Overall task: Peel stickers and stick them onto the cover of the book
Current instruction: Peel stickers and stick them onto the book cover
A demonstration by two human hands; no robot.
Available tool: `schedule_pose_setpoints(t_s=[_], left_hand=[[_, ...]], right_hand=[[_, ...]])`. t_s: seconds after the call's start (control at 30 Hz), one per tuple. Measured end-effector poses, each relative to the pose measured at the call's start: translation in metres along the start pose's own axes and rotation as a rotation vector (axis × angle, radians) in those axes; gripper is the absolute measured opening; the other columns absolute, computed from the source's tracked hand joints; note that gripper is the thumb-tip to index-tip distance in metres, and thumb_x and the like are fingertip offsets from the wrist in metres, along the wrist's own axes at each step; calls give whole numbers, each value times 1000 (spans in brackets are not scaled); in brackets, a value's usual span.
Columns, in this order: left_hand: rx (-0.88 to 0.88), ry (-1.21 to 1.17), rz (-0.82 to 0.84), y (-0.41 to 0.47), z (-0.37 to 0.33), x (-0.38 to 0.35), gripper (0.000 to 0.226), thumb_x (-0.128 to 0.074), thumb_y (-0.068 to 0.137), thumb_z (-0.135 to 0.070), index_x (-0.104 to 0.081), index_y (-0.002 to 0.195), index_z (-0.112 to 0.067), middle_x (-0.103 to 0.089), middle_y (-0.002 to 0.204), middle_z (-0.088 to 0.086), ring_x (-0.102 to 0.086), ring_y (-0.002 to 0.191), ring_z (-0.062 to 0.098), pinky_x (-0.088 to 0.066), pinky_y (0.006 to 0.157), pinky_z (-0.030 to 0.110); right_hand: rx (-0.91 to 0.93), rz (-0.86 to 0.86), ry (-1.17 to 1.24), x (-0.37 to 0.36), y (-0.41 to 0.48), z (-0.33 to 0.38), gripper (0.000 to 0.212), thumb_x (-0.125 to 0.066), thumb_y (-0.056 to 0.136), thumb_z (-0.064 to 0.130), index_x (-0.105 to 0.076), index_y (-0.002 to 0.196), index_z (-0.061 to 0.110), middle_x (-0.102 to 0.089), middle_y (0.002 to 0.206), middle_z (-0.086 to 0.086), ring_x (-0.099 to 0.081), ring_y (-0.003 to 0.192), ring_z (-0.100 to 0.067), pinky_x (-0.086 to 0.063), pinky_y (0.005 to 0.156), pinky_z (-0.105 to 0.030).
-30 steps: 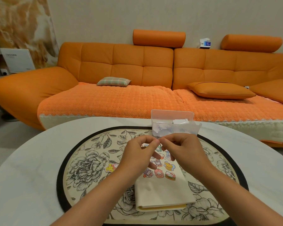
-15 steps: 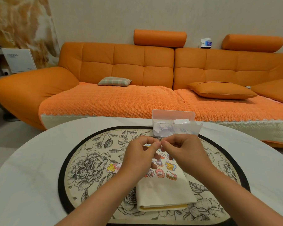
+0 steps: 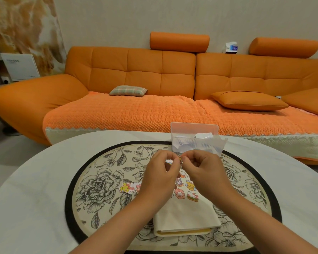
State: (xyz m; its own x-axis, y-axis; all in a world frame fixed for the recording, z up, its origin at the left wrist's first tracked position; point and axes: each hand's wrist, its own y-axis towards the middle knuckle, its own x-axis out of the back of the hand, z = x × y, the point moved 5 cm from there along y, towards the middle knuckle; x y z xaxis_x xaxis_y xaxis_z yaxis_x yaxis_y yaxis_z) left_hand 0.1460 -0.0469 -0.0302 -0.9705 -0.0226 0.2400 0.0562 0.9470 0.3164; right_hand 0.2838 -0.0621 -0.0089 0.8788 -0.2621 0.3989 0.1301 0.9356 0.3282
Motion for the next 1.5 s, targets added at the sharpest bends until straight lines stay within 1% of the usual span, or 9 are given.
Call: schedule_pose_setpoints(t_s=[0.13, 0.3, 0.43, 0.57, 0.73, 0.97, 1.17, 1.33, 1.5], left_hand=[[-2, 7, 77, 5, -2, 4, 18, -64, 96, -32, -55, 108, -40, -59, 104, -16, -67, 75, 12, -53, 56, 33], [73, -72, 106, 8, 2, 10, 5, -68, 93, -19, -67, 90, -23, -64, 66, -6, -57, 52, 7, -46, 47, 27], [165, -240, 140, 7, 14, 6, 4, -68, 94, -13, -68, 91, -15, -63, 70, 8, -55, 58, 20, -45, 46, 30], [217, -326, 164, 7, 22, 7, 4, -68, 94, -15, -69, 92, -12, -63, 70, 7, -53, 58, 24, -44, 44, 29], [215, -327, 163, 9, 26, 10, 6, -68, 94, -13, -69, 96, -8, -61, 68, 3, -55, 56, 13, -45, 44, 24], [205, -295, 175, 10, 25, 14, 5, -67, 94, -13, -68, 95, -8, -61, 64, 2, -54, 52, 13, -44, 45, 25], [178, -270, 172, 9, 20, 14, 2, -67, 94, -10, -66, 92, -9, -60, 59, -4, -52, 46, 9, -44, 44, 23], [140, -202, 173, 8, 19, 14, 4, -69, 92, -11, -66, 89, -10, -60, 55, -7, -52, 45, 7, -43, 43, 24], [102, -95, 237, 9, 18, 16, 4, -70, 92, -15, -68, 89, -14, -60, 61, -8, -55, 51, 8, -45, 47, 26]], right_hand=[[-10, 40, 21, 2, 1, 2, 23, -62, 95, 16, -73, 75, 21, -57, 53, 4, -47, 47, -9, -40, 48, -29], [-64, 111, 32, 1, 0, 3, 28, -59, 98, 16, -68, 72, 12, -53, 47, 4, -42, 41, -6, -36, 44, -21], [-247, 195, 177, -5, 1, -7, 25, -58, 99, 18, -70, 82, 4, -61, 58, -4, -50, 46, -16, -39, 46, -28], [-396, 263, 357, -8, 2, -14, 17, -64, 96, 22, -73, 92, 8, -66, 78, -2, -56, 52, -21, -40, 45, -28], [-324, 288, 301, -8, 5, -15, 18, -66, 93, 19, -74, 79, 13, -66, 79, -2, -57, 53, -21, -42, 45, -29], [-264, 300, 250, -9, 6, -14, 13, -67, 94, 18, -74, 90, 8, -66, 74, -1, -59, 52, -20, -43, 43, -27], [-225, 305, 198, -8, 5, -14, 16, -67, 95, 17, -74, 84, 8, -65, 70, -3, -57, 52, -20, -43, 43, -28], [-160, 297, 92, -5, 5, -10, 22, -67, 94, 20, -73, 73, 16, -63, 63, -22, -52, 49, -20, -43, 46, -28], [-126, 294, -49, 3, 7, -4, 15, -71, 90, 17, -77, 76, 16, -63, 50, 1, -52, 42, -7, -41, 45, -19]])
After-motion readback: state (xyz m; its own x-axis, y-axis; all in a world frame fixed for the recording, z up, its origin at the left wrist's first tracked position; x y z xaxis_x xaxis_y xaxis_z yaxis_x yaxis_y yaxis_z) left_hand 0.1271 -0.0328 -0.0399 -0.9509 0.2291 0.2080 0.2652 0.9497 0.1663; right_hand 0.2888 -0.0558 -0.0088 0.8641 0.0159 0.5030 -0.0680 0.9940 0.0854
